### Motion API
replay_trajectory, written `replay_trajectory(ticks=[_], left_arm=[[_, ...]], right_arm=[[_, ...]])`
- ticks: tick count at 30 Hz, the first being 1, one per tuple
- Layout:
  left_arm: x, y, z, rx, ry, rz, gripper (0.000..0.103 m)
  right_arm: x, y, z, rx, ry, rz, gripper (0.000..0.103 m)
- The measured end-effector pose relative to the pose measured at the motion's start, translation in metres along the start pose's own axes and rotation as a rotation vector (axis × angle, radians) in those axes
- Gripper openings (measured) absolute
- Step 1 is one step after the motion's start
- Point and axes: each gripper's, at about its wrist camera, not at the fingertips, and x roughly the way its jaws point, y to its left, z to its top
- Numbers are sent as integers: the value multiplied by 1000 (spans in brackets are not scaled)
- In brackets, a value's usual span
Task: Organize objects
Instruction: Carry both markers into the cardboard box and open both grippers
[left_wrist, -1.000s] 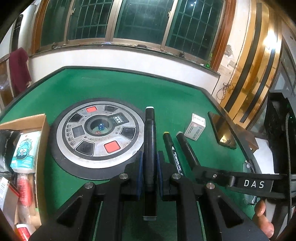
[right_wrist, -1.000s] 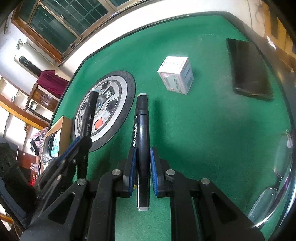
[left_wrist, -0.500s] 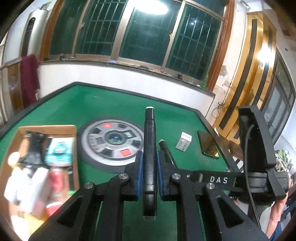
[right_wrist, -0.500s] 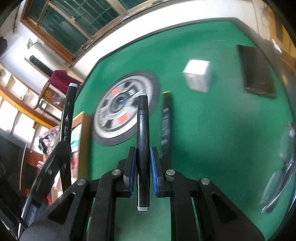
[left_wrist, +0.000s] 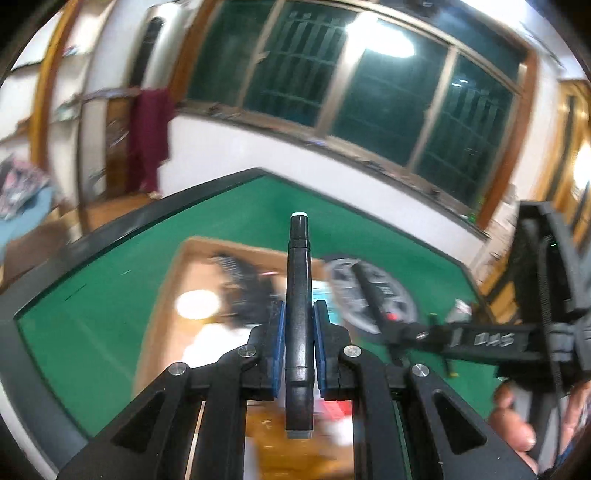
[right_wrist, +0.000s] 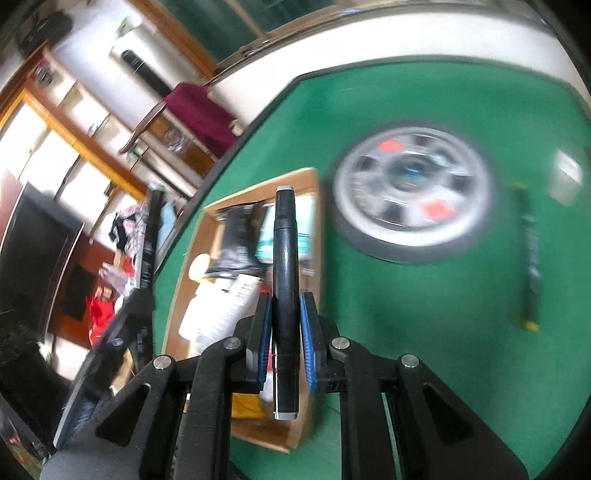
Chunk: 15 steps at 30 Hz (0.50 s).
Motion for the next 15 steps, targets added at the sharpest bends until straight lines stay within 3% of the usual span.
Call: replay_trajectory(ticks=[5,15], left_arm=[[25,43,-4,-95,61,14,12],[46,59,-20,-121,113,32,12]], right_arm=[[37,28,11,-22,44,7,13],[89,38,25,-2,95,-45,13]])
